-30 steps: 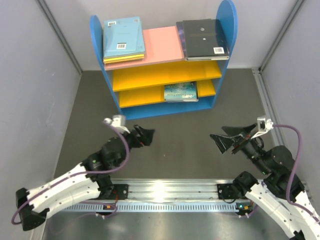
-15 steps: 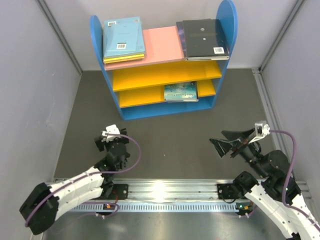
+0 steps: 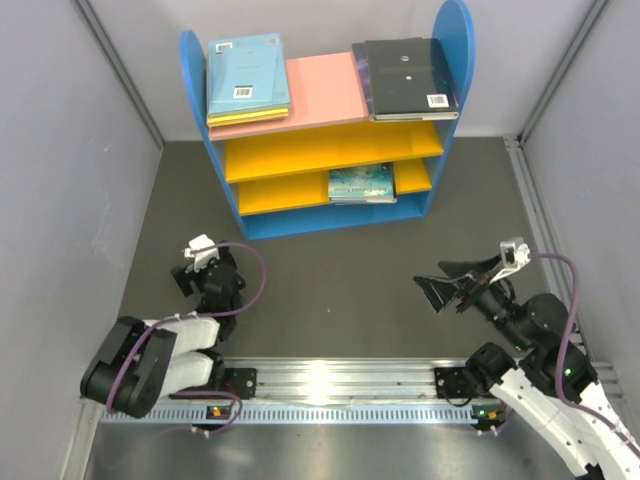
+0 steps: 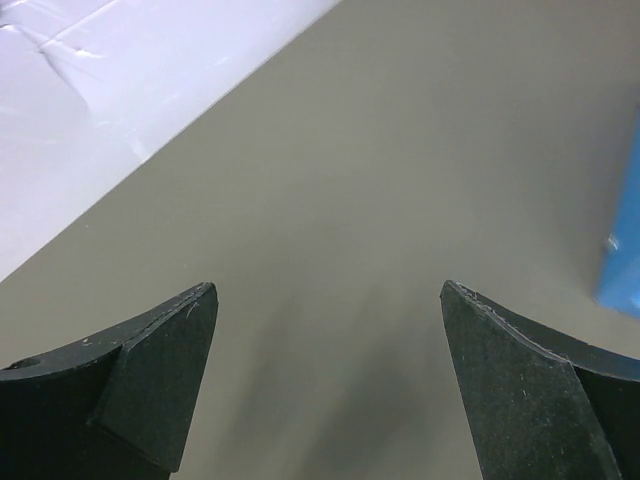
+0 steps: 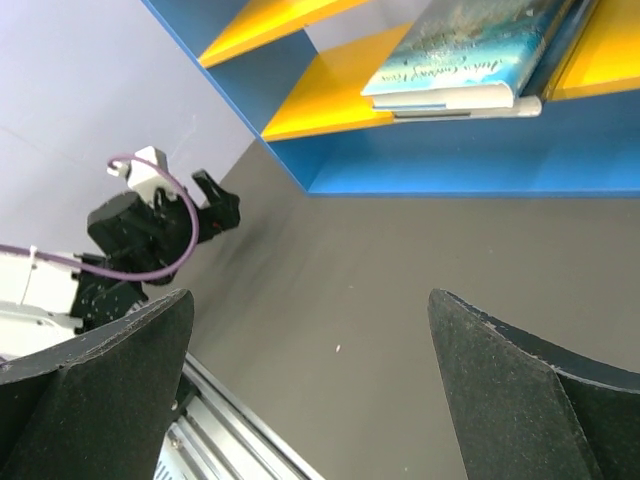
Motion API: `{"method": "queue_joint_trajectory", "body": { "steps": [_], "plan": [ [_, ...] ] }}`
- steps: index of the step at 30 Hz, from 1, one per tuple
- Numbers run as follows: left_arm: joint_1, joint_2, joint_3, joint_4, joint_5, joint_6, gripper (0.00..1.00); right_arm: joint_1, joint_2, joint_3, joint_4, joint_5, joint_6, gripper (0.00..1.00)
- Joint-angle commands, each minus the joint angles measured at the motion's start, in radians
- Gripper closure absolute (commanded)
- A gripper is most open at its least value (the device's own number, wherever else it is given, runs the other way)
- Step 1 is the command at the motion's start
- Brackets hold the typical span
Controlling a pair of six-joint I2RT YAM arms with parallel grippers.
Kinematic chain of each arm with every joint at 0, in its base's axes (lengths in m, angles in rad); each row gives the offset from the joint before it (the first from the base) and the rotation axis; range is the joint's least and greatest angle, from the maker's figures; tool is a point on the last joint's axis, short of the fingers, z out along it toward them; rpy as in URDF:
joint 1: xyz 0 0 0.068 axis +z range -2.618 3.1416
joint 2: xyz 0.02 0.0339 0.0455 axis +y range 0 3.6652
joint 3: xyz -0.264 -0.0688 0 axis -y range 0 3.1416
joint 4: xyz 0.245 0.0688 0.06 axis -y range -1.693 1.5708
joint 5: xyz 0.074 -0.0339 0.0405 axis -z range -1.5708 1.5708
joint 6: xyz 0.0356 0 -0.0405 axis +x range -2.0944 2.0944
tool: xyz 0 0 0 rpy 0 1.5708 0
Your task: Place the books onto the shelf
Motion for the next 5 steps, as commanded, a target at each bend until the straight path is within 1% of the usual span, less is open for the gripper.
{"method": "queue_joint_trajectory", "body": {
  "steps": [1,3,4,5],
  "plan": [
    [0.07,0.086,0.062,0.178,0.09,0.002,0.01,0.009,0.043,0.002,0.046,-0.006,-0.005,0.0],
    [0.087,0.14,0.065,0.279,0.124,0.058,0.01,0.009,0.072,0.005,0.061,-0.003,0.003,0.0],
    [0.095,0.201,0.069,0.375,0.139,0.077,0.01,0.009,0.08,0.007,0.064,0.002,0.0,0.0],
    [0.098,0.229,0.072,0.416,0.154,0.089,0.01,0.011,0.09,0.009,0.061,0.012,0.0,0.0]
  ]
}}
